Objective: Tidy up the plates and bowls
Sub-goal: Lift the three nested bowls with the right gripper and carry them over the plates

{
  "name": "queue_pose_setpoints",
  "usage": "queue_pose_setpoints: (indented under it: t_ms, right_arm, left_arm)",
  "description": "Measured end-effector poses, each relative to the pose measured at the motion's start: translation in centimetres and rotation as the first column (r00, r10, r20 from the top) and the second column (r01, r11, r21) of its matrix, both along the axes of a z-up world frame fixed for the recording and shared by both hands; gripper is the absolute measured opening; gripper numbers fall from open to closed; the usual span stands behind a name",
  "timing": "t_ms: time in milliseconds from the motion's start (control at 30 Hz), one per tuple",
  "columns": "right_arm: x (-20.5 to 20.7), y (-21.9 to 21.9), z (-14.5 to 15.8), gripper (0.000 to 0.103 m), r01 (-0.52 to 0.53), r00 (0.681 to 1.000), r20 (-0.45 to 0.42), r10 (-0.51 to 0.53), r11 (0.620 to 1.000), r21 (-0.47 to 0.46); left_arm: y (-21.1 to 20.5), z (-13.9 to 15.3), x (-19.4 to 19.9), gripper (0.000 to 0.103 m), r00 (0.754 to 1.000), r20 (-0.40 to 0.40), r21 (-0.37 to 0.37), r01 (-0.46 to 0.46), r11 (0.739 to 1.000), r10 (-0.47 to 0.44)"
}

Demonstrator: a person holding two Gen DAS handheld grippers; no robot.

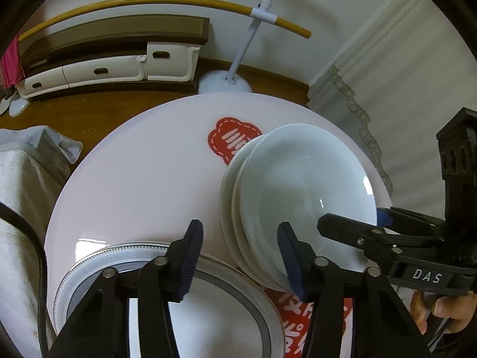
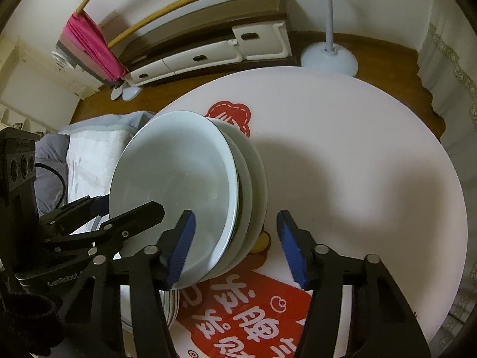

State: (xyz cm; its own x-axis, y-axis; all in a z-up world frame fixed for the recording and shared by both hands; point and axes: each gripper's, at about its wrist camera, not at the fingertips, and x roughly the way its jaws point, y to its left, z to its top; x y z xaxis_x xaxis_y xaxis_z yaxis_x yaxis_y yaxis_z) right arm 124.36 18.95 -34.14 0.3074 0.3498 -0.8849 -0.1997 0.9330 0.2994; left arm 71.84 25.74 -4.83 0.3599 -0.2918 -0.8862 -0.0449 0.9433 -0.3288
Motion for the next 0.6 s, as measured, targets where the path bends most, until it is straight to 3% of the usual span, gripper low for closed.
queue_pose_setpoints:
  t_ms: [200,600]
  right_arm:
    - [-0.4,0.3,0.3,0.039,-0.01,1.0,0.001,0.01,1.0,0.005]
    - [-0.9,1.1,0.4,0.039,0.013,1.0,0.028,-0.013,1.0,-0.014]
  left_arm:
    - [-0.6,-0.1,-0.9,0.035,1.0,0.007,-0.007,0.004,1.0,-0.004]
    - [-1.7,-0.5,-2.8,0.03,0.998,0.01,-0.004,-0.059,0.998,0.059]
